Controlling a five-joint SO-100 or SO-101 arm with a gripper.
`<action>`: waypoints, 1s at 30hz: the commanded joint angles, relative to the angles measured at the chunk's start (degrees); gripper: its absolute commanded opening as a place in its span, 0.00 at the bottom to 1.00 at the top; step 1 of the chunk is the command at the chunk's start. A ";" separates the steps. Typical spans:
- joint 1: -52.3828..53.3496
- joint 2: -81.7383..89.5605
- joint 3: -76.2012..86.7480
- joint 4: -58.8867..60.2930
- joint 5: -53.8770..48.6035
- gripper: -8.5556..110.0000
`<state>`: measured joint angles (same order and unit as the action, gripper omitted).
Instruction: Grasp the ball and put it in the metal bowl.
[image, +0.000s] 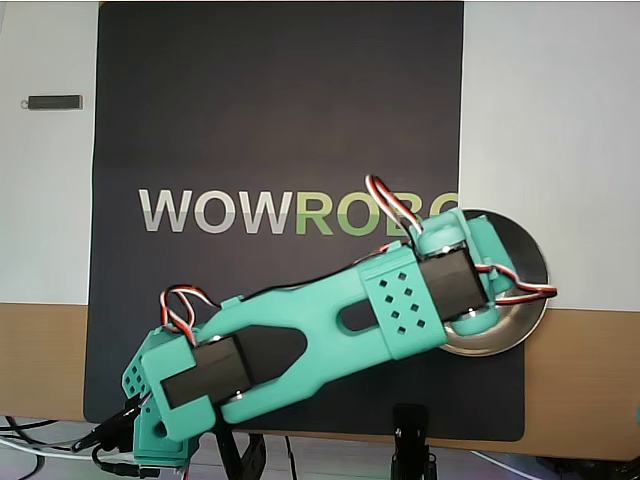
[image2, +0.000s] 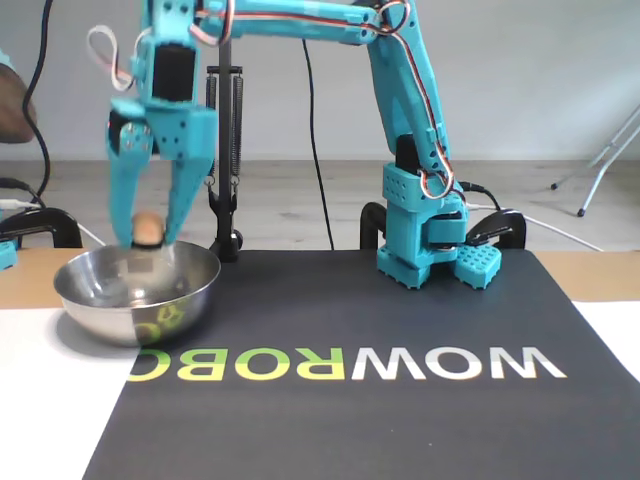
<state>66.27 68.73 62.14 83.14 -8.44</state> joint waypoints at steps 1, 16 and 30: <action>0.53 -0.35 -2.20 -1.23 0.44 0.30; 0.09 -3.52 -2.20 -3.43 0.53 0.30; 0.00 -3.60 -2.20 -3.43 0.53 0.31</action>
<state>66.71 64.69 62.14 80.16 -8.09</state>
